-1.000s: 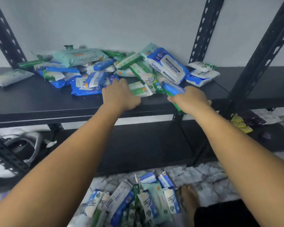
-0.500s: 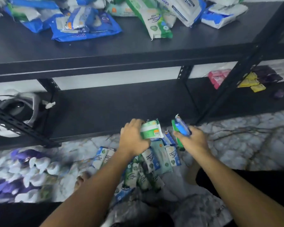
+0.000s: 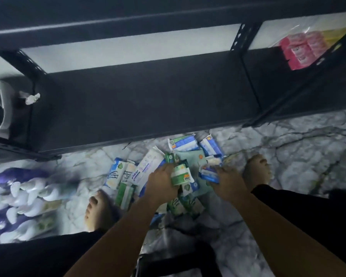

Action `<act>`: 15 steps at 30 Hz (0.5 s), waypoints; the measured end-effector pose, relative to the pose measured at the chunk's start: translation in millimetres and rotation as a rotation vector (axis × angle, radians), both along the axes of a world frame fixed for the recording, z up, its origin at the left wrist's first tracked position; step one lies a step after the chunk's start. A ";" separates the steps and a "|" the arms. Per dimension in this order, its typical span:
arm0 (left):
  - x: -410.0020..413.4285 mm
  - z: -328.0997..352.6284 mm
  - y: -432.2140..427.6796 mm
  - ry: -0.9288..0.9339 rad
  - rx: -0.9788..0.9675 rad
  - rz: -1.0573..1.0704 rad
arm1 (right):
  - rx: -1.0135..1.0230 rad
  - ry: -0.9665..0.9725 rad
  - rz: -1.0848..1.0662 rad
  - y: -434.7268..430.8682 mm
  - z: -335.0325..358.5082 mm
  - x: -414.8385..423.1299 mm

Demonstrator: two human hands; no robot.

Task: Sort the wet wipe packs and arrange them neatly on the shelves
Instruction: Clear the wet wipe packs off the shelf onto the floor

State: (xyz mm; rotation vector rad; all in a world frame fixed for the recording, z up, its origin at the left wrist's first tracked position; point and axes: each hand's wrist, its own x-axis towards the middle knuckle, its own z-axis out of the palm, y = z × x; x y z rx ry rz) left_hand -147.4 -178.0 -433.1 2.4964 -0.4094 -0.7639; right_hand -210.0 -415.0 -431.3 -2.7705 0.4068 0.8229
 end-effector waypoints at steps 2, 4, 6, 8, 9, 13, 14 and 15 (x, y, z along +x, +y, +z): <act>4.2 -5.4 5.6 0.036 -0.049 0.073 | -0.029 0.034 -0.041 4.2 -6.1 3.1; 11.5 -7.7 11.2 0.048 -0.063 0.131 | -0.026 0.031 -0.105 8.4 -9.6 7.9; 17.7 -9.9 18.4 0.008 -0.023 0.180 | 0.008 0.017 -0.168 12.3 -10.6 14.6; 21.1 -14.1 27.1 -0.056 0.041 0.226 | 0.041 0.006 -0.219 17.3 -10.7 21.0; 22.1 -17.4 31.1 -0.081 0.081 0.246 | 0.056 -0.002 -0.242 20.7 -11.6 23.5; 22.7 -27.6 41.2 -0.151 0.247 0.247 | 0.195 0.037 -0.304 35.2 -21.7 26.0; 22.5 -31.3 43.1 -0.142 0.283 0.228 | 0.207 0.043 -0.305 37.7 -25.3 25.3; 22.0 -34.6 44.6 -0.130 0.306 0.210 | 0.197 0.032 -0.296 39.7 -28.2 24.5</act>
